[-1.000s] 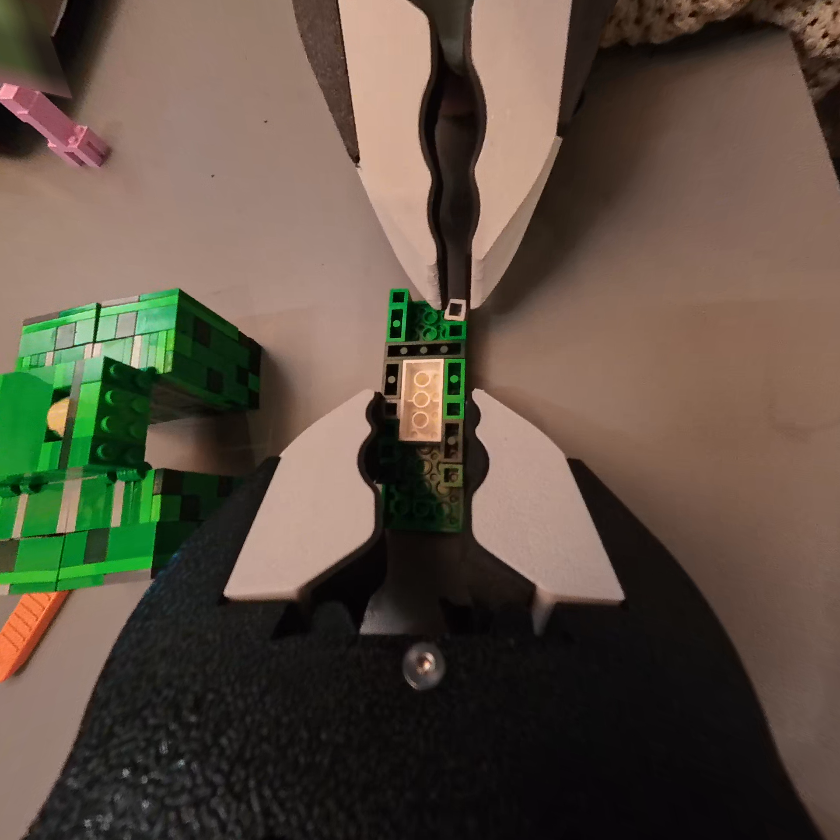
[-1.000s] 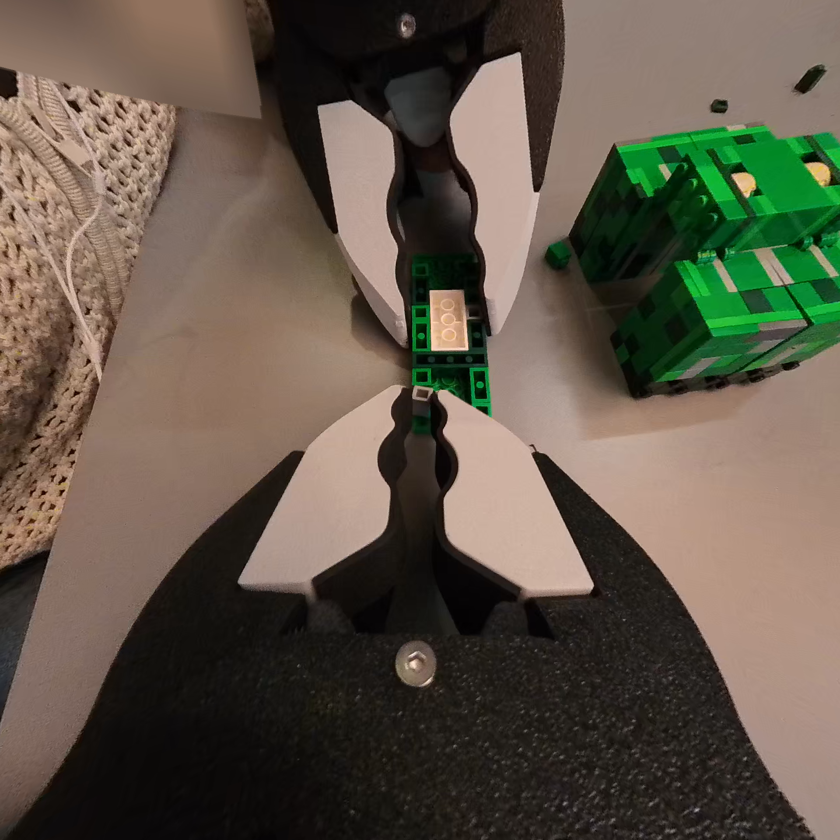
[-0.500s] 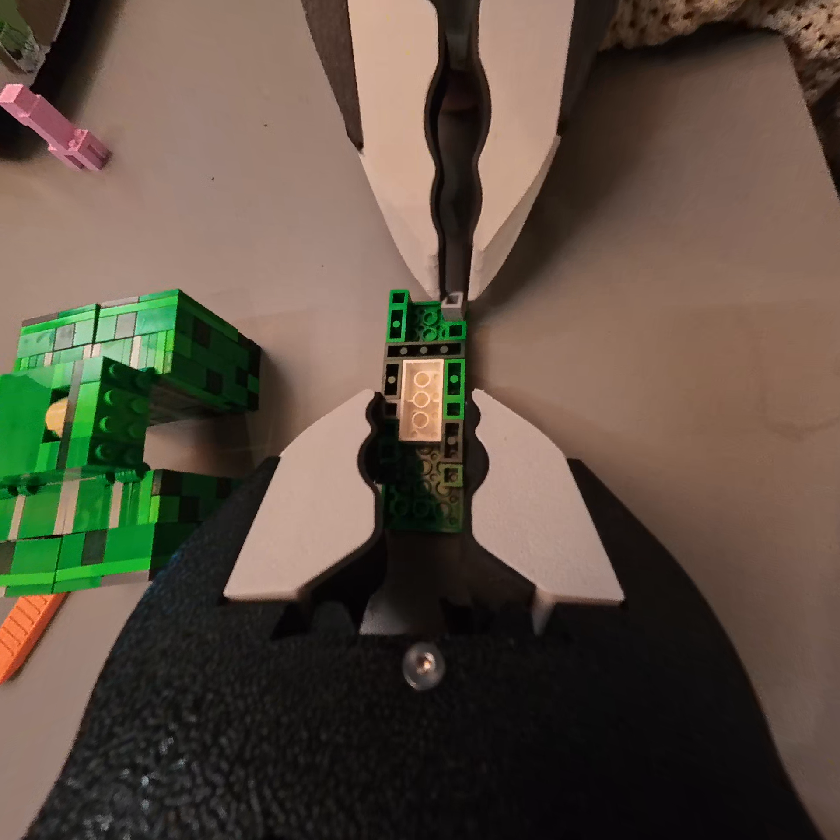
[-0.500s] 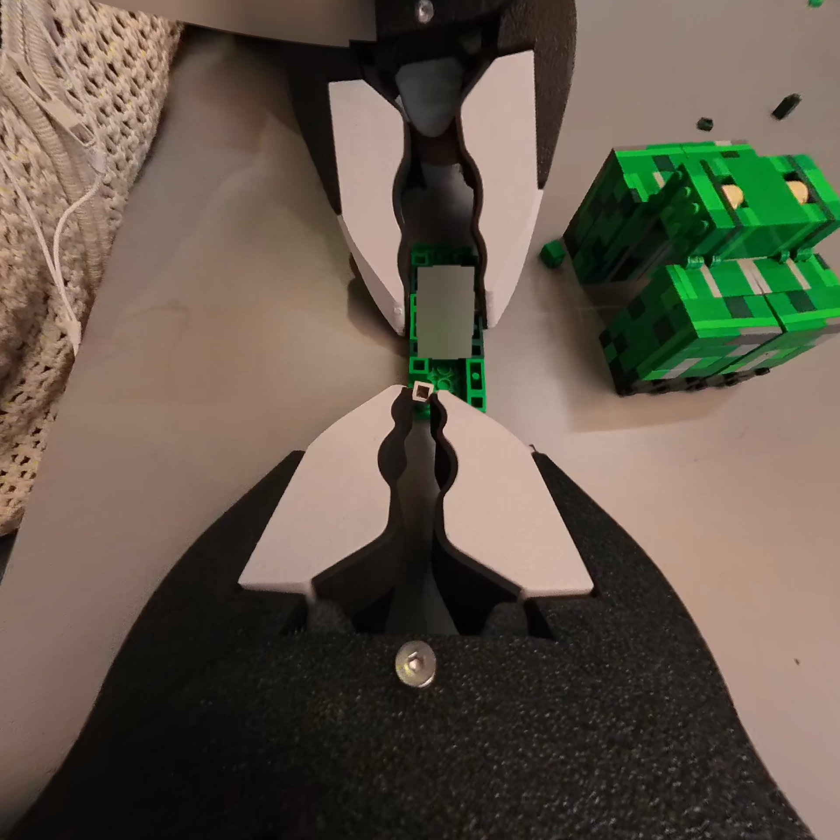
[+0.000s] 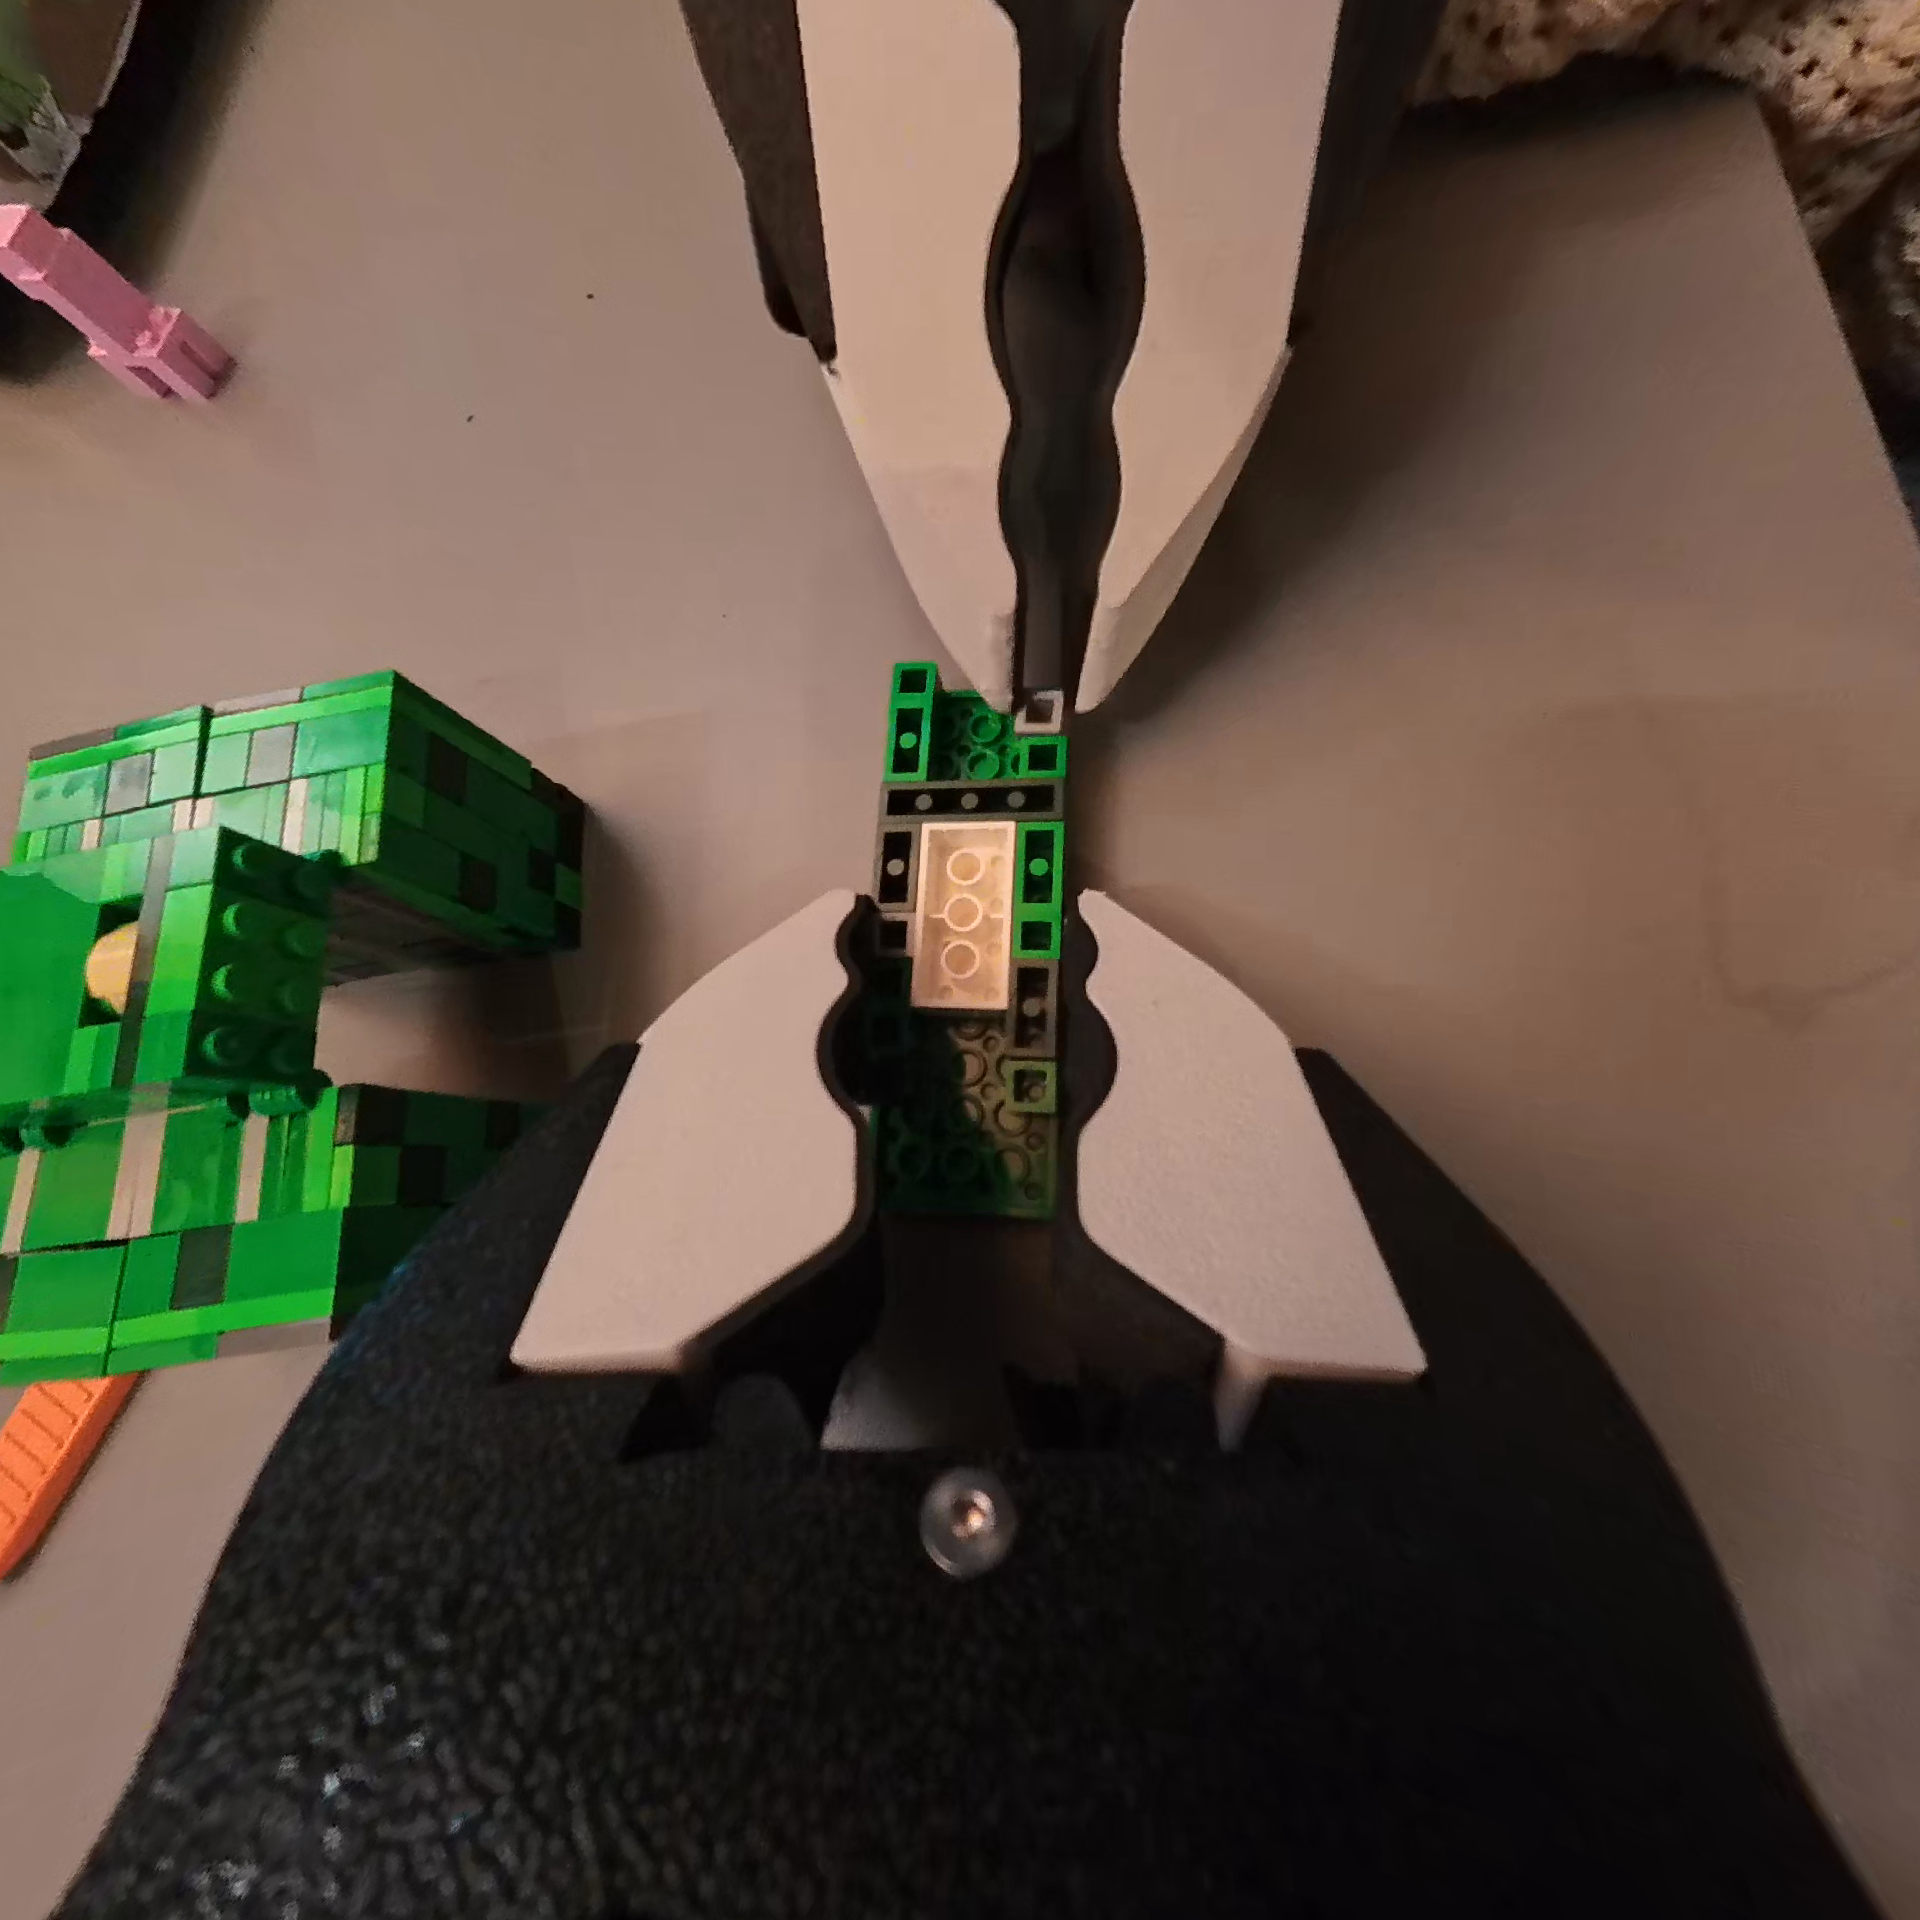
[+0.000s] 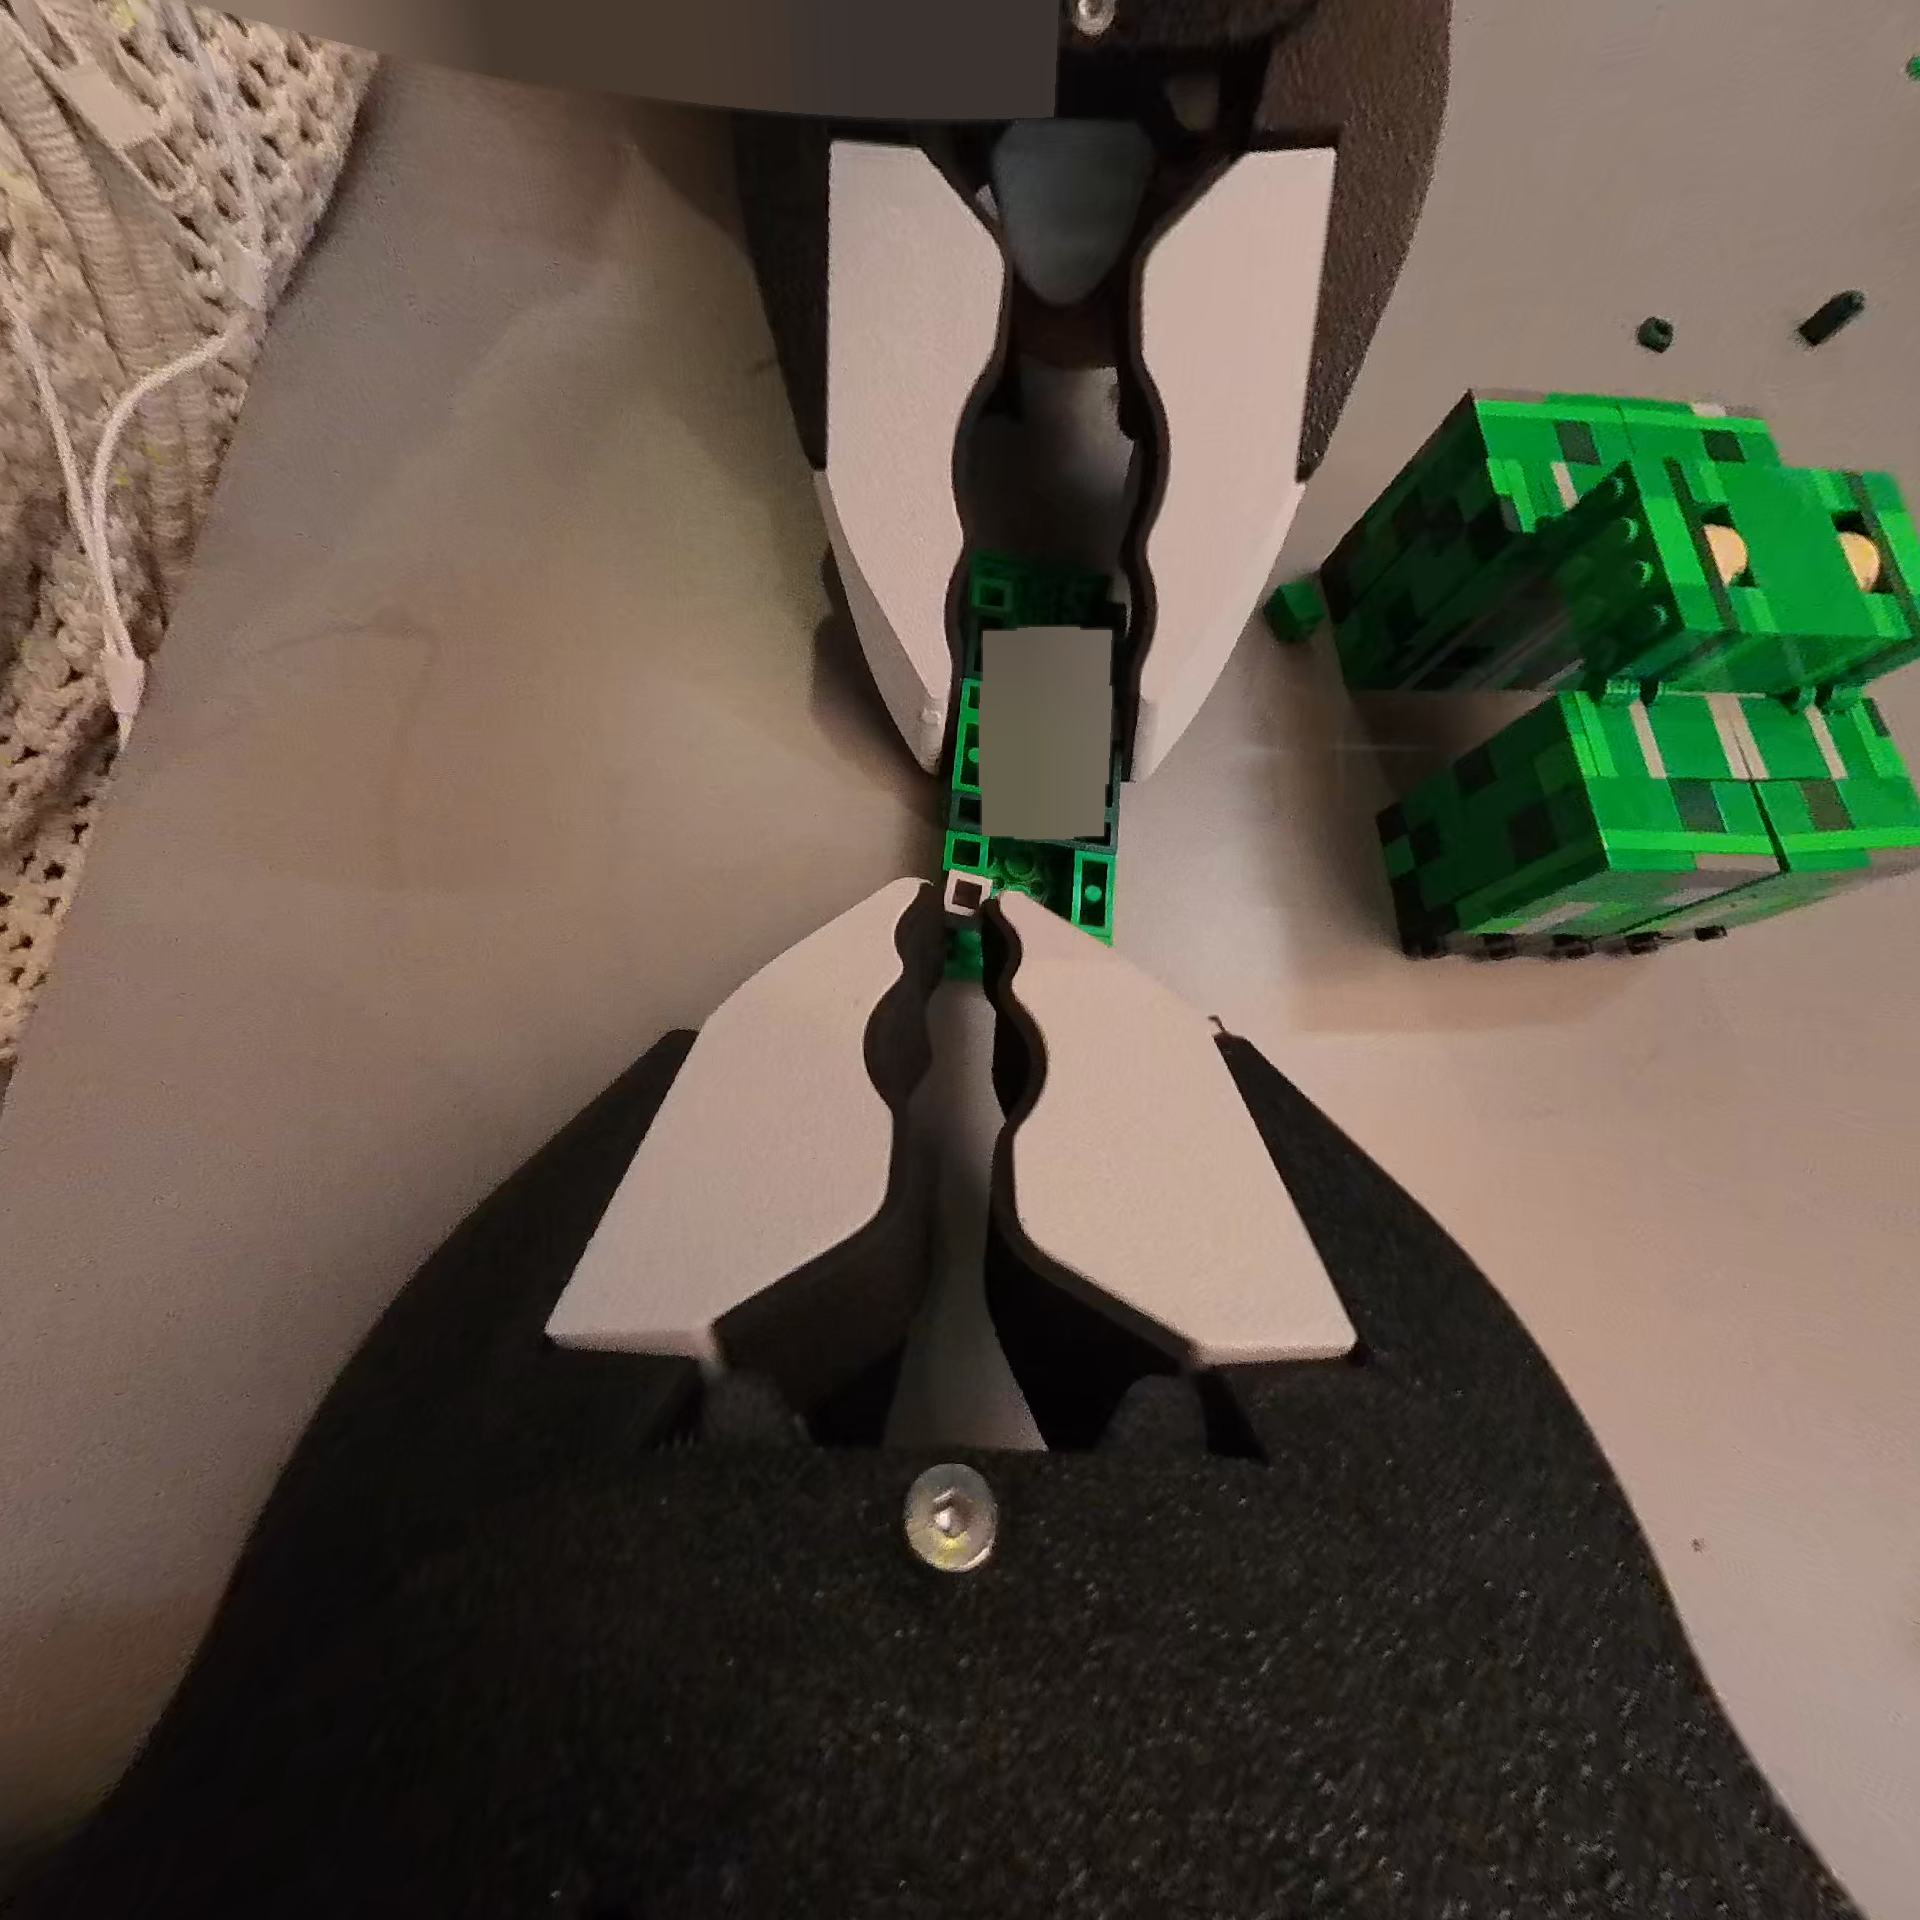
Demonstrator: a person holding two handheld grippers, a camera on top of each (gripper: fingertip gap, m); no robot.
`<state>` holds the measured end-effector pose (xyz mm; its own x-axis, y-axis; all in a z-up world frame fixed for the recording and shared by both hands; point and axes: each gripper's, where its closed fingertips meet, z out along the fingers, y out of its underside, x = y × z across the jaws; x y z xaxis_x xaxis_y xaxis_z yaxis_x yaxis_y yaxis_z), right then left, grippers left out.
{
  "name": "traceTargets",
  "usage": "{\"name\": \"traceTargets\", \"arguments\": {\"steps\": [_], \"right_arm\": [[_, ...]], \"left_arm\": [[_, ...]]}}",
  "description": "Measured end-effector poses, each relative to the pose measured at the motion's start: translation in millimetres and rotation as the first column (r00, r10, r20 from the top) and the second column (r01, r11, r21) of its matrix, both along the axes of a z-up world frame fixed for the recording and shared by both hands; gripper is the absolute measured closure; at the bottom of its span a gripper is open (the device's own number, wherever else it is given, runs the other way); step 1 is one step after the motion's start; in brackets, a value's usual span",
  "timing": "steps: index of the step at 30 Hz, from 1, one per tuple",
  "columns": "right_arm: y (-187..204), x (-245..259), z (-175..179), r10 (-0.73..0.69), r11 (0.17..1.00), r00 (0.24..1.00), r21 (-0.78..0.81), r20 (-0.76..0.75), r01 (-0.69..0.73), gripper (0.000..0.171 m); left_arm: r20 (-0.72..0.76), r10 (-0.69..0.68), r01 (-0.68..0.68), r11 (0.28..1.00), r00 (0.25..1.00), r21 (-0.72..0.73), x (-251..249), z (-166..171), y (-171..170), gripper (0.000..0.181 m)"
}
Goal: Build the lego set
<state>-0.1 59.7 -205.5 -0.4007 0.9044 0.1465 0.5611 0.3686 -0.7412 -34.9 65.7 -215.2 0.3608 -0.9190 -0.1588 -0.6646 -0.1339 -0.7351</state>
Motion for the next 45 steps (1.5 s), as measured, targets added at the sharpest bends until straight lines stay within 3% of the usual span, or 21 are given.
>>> {"name": "traceTargets", "arguments": {"steps": [6, 16, 29, 32, 34, 39, 45], "right_arm": [[-1.2, 0.3, -1.1, 0.038, 0.998, 0.998, 0.057, 0.057, -0.041, 0.164], [-2.3, 0.3, -2.2, 0.057, 0.987, 0.998, 0.149, 0.03, -0.061, 0.164], [0.2, -1.1, 1.9, 0.009, 0.998, 0.998, 0.056, -0.055, -0.006, 0.162], [4.0, -1.9, 12.2, -0.006, 0.999, 0.991, 0.048, -0.131, 0.013, 0.151], [8.1, -3.4, 27.3, -0.014, 0.995, 0.974, 0.093, -0.227, 0.036, 0.138], [9.8, -7.2, 64.8, 0.056, 0.913, 0.885, 0.382, -0.462, 0.141, 0.133], [8.0, -16.1, 50.4, 0.119, 0.794, 0.912, 0.59, -0.393, 0.151, 0.139]], "left_arm": [[0.004, -0.003, 0.003, 1.0, 1.0, -0.01, 0.1, -0.2, -0.4, 0.147], [0.009, -0.002, 0.003, 1.0, 1.0, -0.021, 0.2, -0.7, -0.8, 0.147], [0.012, -0.013, 0.013, 1.0, 1.0, -0.006, 0.0, -0.9, -0.1, 0.146], [0.037, -0.008, 0.01, 0.999, 0.999, -0.044, 0.2, 2.2, -0.5, 0.147], [0.14, 0.009, 0.005, 0.995, 0.99, -0.102, 3.1, 17.2, -1.4, 0.147], [0.29, 0.084, -0.007, 0.966, 0.953, -0.258, -1.9, 44.3, 2.2, 0.147], [0.3, 0.096, 0.002, 0.95, 0.949, -0.311, -2.8, 40.7, 2.1, 0.147]]}}
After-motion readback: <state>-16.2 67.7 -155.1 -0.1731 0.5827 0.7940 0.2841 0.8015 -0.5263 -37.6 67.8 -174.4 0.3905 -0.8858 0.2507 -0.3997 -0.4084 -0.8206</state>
